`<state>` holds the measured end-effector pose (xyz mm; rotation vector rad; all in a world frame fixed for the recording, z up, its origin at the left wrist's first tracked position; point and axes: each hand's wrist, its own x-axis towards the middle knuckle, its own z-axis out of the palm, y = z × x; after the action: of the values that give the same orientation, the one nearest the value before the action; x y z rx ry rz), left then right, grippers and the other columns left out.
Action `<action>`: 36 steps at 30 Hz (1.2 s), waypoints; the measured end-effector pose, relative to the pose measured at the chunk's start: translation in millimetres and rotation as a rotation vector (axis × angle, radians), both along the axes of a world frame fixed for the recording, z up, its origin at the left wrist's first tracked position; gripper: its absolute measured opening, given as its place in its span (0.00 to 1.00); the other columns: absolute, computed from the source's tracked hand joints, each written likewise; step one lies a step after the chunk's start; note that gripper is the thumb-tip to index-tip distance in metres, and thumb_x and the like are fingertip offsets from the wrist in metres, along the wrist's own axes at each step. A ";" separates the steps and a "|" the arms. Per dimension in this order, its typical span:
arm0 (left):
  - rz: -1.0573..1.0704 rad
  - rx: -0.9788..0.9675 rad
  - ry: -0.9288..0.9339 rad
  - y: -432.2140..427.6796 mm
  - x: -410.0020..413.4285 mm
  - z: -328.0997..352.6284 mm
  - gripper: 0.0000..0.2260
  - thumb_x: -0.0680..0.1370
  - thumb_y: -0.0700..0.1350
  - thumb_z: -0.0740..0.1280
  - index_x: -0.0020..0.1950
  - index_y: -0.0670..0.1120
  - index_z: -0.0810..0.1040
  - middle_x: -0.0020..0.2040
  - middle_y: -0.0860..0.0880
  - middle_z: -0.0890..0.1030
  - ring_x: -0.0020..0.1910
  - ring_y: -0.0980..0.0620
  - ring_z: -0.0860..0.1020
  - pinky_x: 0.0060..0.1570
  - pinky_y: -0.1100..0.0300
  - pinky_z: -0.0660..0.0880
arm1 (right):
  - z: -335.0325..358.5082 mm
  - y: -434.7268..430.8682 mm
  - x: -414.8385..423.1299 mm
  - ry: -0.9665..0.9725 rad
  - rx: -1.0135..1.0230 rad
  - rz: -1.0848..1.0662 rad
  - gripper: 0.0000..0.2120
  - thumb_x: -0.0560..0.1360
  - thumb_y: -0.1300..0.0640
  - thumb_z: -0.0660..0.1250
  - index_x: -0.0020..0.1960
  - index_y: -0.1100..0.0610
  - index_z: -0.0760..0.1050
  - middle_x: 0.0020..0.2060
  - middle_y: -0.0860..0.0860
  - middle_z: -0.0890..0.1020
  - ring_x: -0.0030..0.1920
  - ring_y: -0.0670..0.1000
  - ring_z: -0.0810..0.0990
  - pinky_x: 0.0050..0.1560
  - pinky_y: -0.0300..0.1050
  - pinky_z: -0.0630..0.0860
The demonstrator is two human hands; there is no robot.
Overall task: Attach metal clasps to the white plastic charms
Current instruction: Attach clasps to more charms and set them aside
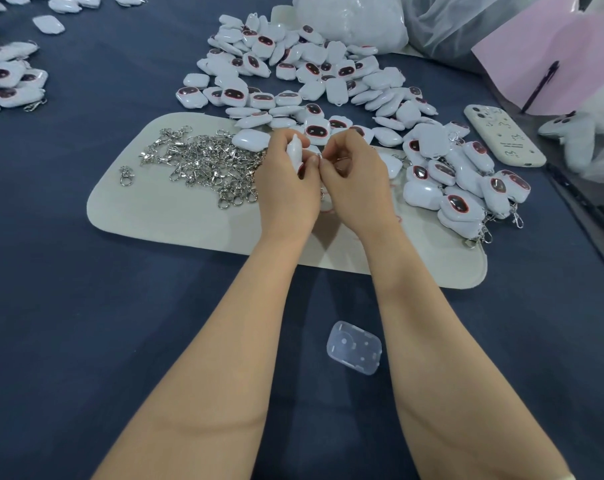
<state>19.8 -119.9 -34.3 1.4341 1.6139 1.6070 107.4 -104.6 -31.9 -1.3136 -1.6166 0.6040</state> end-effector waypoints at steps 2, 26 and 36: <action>-0.004 -0.001 0.006 -0.3 0.7 -0.7 0.07 0.76 0.35 0.66 0.51 0.45 0.73 0.43 0.52 0.78 0.35 0.69 0.72 0.36 0.79 0.64 | -0.1 -0.3 0.5 -0.011 0.006 0.004 0.06 0.73 0.64 0.64 0.42 0.55 0.69 0.33 0.43 0.73 0.31 0.43 0.68 0.36 0.34 0.66; -0.075 0.004 -0.063 -0.1 1.8 2.2 0.09 0.75 0.34 0.64 0.49 0.47 0.69 0.39 0.56 0.77 0.38 0.61 0.75 0.38 0.76 0.67 | 0.0 -0.5 3.4 0.085 0.004 0.030 0.16 0.73 0.70 0.59 0.38 0.49 0.67 0.35 0.45 0.74 0.37 0.57 0.75 0.40 0.49 0.72; -0.113 -0.049 -0.088 2.3 1.6 -1.1 0.09 0.74 0.38 0.67 0.48 0.48 0.70 0.38 0.58 0.77 0.35 0.67 0.74 0.37 0.76 0.67 | 1.7 1.5 2.4 0.177 0.008 -0.077 0.12 0.75 0.65 0.64 0.43 0.48 0.68 0.39 0.42 0.76 0.43 0.45 0.78 0.46 0.41 0.77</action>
<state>21.4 -117.6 -35.4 1.3837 1.4859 1.5346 109.8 -103.1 -30.2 -1.2737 -1.4175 0.6476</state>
